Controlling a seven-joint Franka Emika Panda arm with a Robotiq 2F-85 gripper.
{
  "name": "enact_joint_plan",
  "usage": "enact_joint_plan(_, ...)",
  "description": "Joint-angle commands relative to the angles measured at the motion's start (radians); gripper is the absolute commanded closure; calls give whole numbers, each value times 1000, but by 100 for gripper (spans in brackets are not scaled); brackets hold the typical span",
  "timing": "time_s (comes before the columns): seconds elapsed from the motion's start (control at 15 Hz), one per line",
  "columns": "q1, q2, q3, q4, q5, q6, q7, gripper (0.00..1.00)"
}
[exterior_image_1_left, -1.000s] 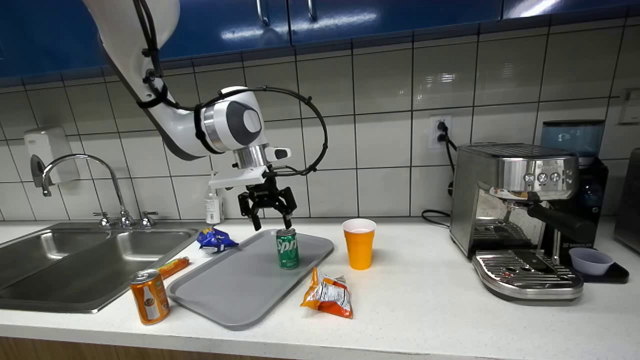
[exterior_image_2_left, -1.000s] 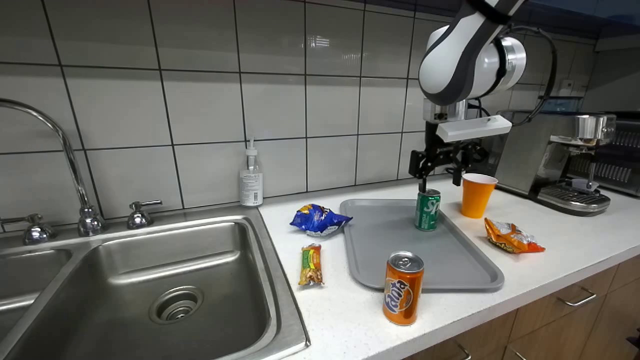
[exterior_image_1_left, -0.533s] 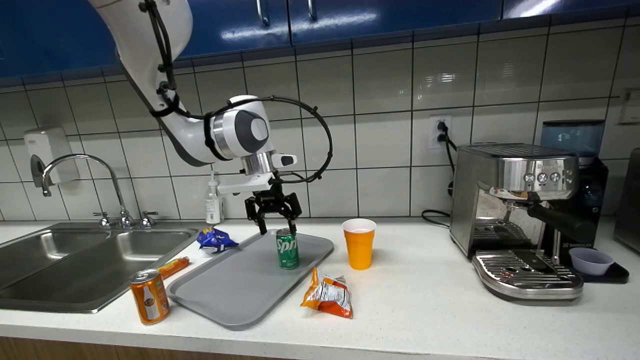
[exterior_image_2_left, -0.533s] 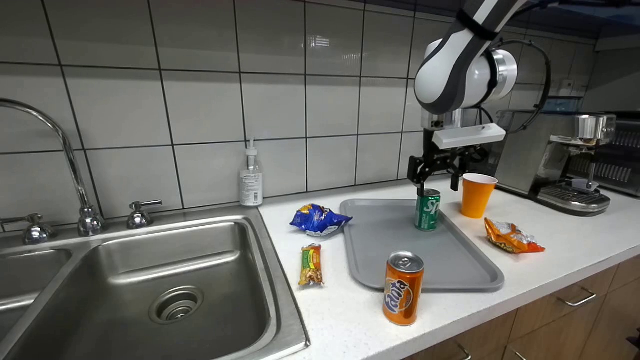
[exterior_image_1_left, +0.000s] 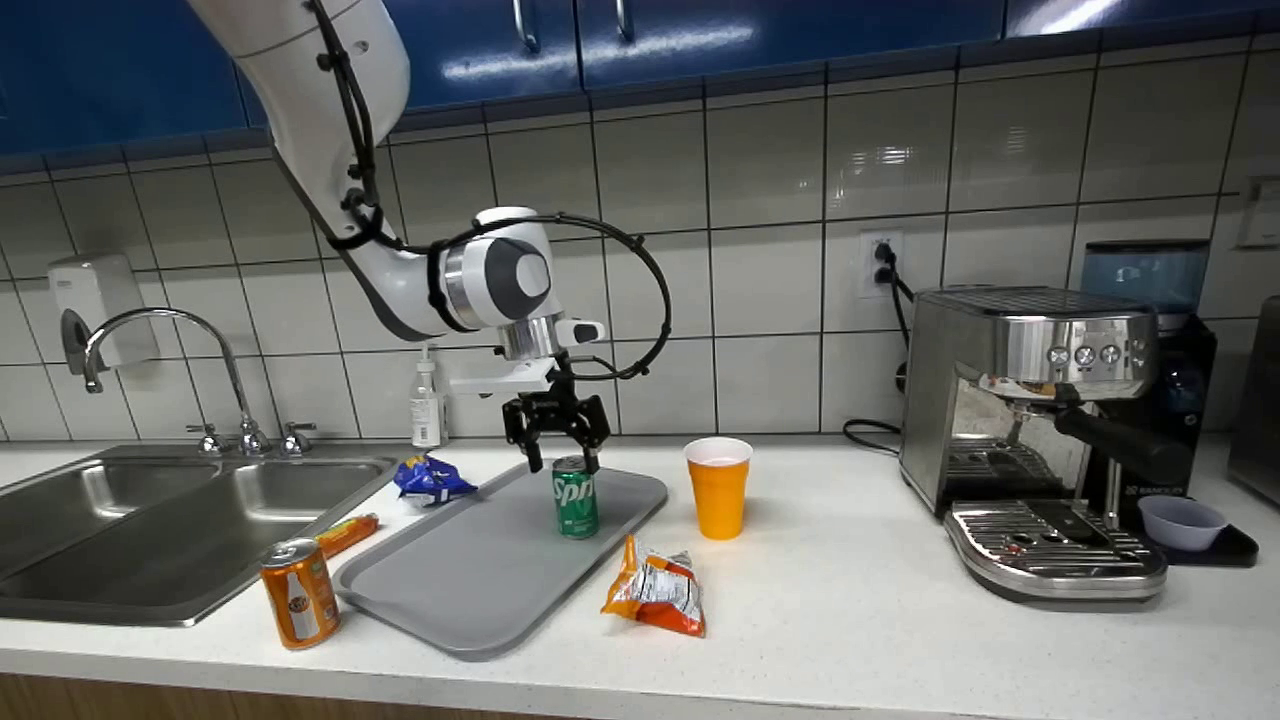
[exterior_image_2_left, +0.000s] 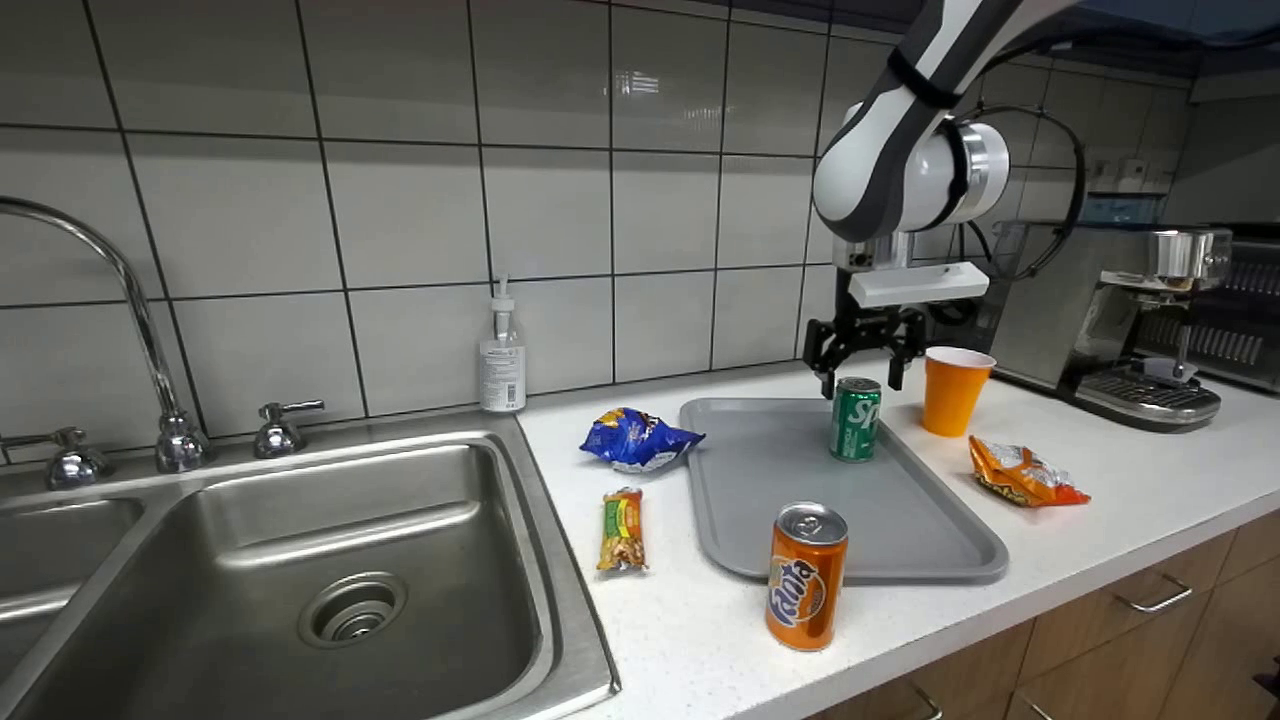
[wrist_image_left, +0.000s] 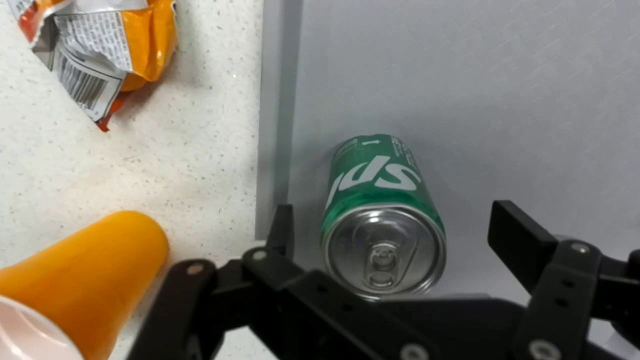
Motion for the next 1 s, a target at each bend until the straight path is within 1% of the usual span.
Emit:
enact_joint_plan(0.0, -21, 41, 15, 66, 26, -29, -26, 0)
enact_joint_plan(0.47, -19, 83, 13, 112, 23, -30, -24, 0)
enact_joint_plan(0.53, -20, 86, 14, 117, 25, -31, -24, 25)
enact_joint_plan(0.6, -20, 89, 15, 120, 26, -31, -24, 28)
enact_joint_plan(0.73, -20, 90, 15, 122, 26, -32, -26, 42)
enact_joint_plan(0.8, -22, 88, 16, 121, 27, -32, -28, 51)
enact_joint_plan(0.87, -22, 86, 16, 121, 28, -32, -29, 58)
enact_joint_plan(0.93, -23, 81, 16, 119, 29, -32, -29, 62)
